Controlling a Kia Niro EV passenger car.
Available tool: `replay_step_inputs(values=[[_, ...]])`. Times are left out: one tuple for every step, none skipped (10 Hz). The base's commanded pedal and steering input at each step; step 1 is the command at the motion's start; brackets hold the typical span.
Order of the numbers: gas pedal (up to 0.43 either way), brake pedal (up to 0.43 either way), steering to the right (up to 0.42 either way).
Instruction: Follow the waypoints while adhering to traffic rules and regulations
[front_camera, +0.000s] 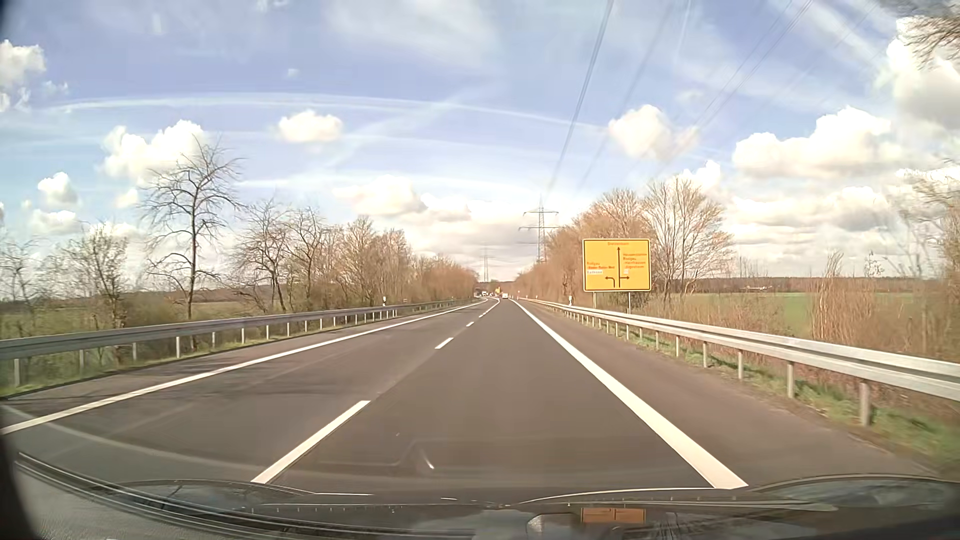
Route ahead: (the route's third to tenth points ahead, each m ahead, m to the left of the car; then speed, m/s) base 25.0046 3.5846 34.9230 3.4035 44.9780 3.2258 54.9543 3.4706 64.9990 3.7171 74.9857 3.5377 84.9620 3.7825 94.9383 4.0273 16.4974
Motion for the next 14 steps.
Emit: replay_step_inputs(values=[[0.039, 0.000, -0.005], [0.039, 0.000, -0.005], [0.039, 0.000, -0.005], [0.039, 0.000, -0.005], [0.039, 0.000, -0.005], [0.039, 0.000, -0.005], [0.039, 0.000, -0.005], [0.039, 0.000, -0.004], [0.039, 0.000, -0.002], [0.039, 0.000, -0.001], [0.039, 0.000, 0.000], [0.039, 0.000, 0.001], [0.039, 0.000, 0.002], [0.039, 0.000, 0.001]])
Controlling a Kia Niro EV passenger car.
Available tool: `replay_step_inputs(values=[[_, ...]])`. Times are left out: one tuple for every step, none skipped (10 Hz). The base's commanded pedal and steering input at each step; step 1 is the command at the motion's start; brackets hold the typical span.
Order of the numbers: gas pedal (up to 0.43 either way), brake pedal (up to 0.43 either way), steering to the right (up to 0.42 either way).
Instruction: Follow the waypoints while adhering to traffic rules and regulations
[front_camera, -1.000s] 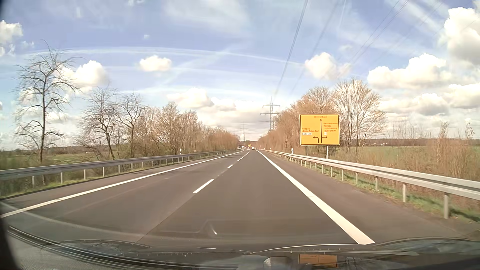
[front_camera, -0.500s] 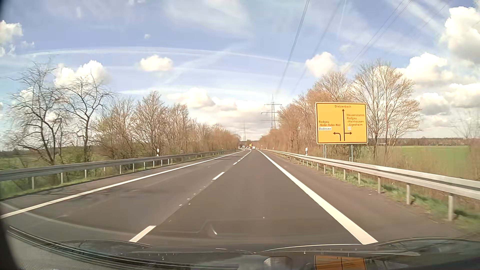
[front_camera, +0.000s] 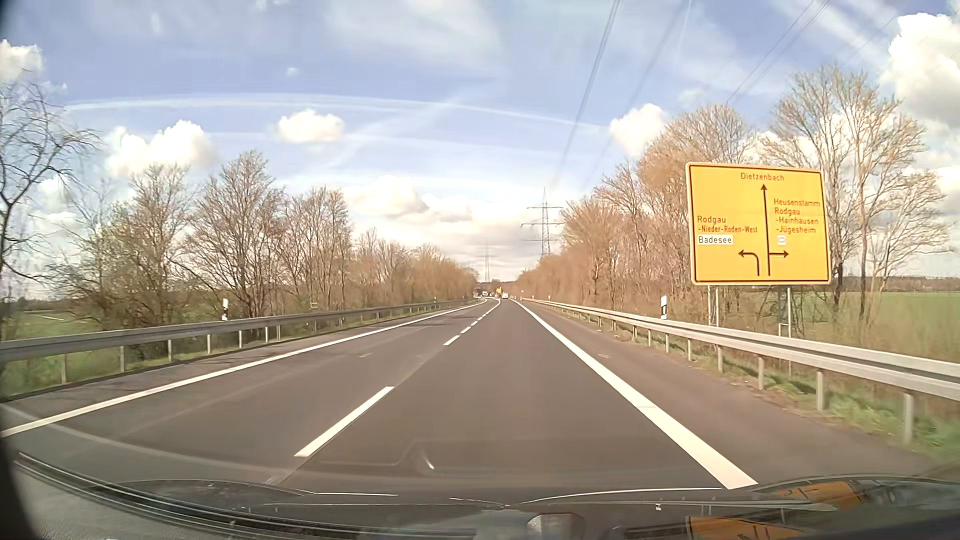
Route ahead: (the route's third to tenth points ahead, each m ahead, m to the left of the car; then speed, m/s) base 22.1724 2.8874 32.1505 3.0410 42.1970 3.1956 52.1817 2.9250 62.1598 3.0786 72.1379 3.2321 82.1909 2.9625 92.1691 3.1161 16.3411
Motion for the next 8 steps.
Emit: replay_step_inputs(values=[[0.039, 0.000, 0.001], [0.039, 0.000, 0.001], [0.039, 0.000, 0.001], [0.039, 0.000, 0.001], [0.039, 0.000, 0.001], [0.039, 0.000, 0.001], [0.039, 0.000, -0.001], [0.039, 0.000, -0.003]])
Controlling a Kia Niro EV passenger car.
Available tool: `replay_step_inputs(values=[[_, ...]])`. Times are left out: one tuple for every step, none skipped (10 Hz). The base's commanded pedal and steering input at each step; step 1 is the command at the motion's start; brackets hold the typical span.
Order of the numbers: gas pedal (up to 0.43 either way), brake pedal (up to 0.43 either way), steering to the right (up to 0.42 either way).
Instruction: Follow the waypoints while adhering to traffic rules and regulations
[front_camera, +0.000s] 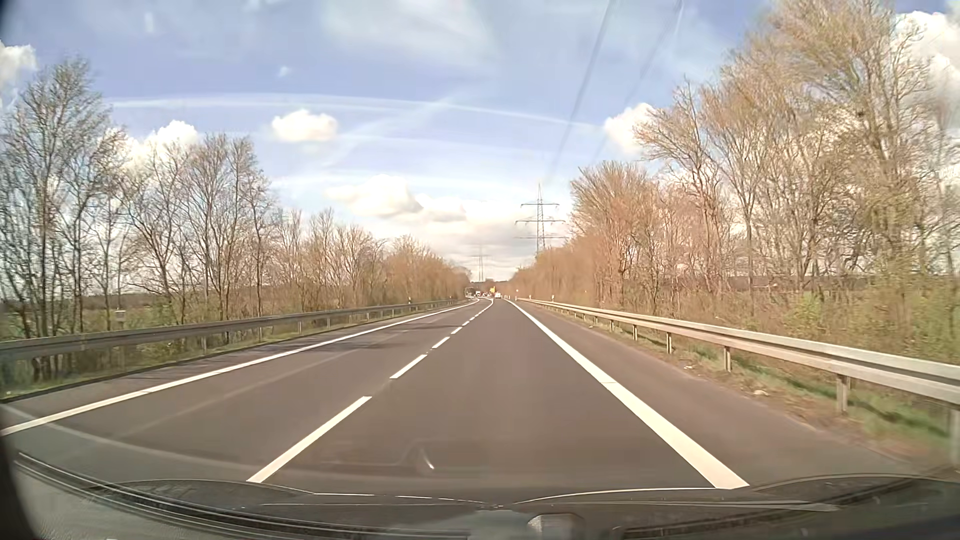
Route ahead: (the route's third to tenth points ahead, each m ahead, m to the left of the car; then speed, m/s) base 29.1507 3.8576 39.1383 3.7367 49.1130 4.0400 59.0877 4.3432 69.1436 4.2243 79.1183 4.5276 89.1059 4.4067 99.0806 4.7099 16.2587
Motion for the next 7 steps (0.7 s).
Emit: replay_step_inputs(values=[[0.039, 0.000, -0.003], [0.039, 0.000, -0.004], [0.039, 0.000, -0.003], [0.039, 0.000, -0.004], [0.039, 0.000, -0.004], [0.039, 0.000, -0.004], [0.039, 0.000, -0.004]])
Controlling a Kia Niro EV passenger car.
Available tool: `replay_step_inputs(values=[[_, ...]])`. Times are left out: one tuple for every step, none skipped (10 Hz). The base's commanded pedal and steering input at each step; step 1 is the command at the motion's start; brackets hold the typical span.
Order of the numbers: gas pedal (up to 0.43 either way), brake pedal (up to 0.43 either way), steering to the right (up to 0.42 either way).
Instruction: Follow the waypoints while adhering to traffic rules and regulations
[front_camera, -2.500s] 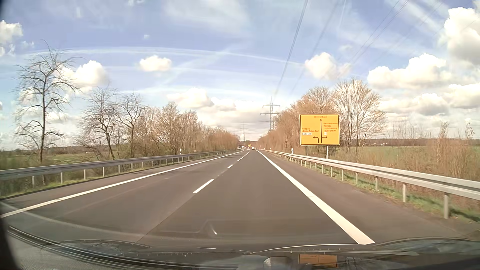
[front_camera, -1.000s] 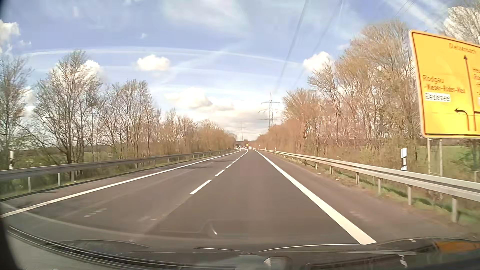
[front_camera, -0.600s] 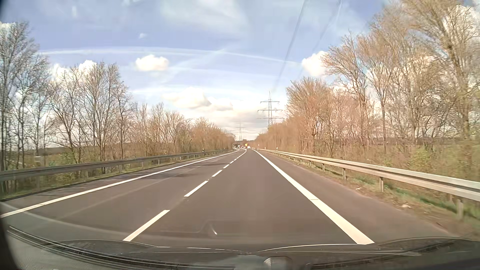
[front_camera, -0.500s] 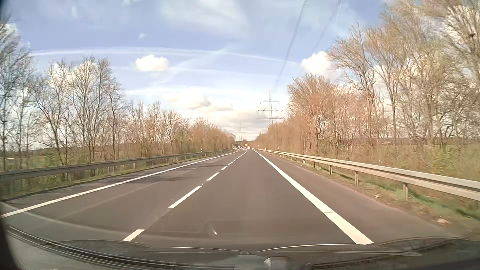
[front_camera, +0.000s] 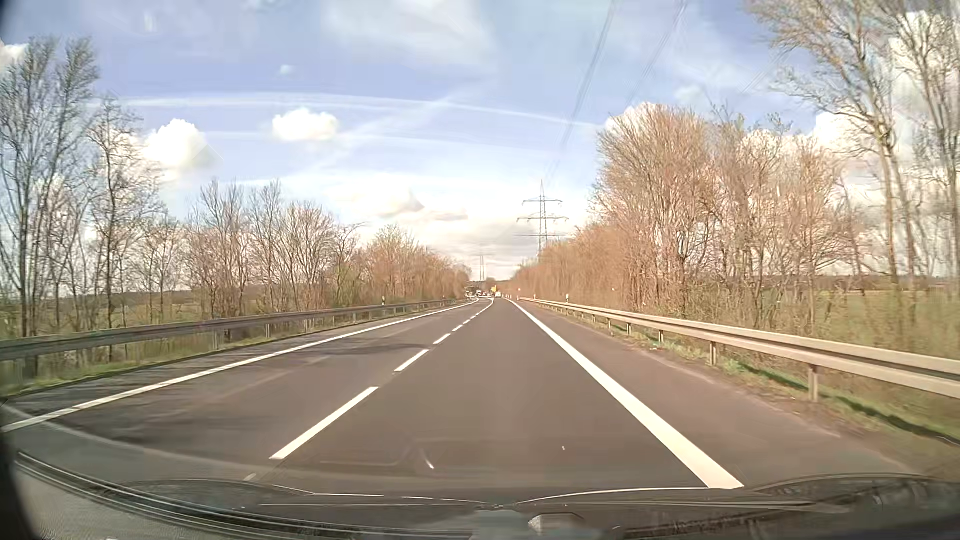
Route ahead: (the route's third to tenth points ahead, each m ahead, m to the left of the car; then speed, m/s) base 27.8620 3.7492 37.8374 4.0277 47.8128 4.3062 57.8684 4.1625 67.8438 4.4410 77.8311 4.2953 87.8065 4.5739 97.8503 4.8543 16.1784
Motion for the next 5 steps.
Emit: replay_step_inputs(values=[[0.039, 0.000, -0.004], [0.039, 0.000, -0.004], [0.039, 0.000, -0.003], [0.039, 0.000, -0.004], [0.039, 0.000, -0.004]])
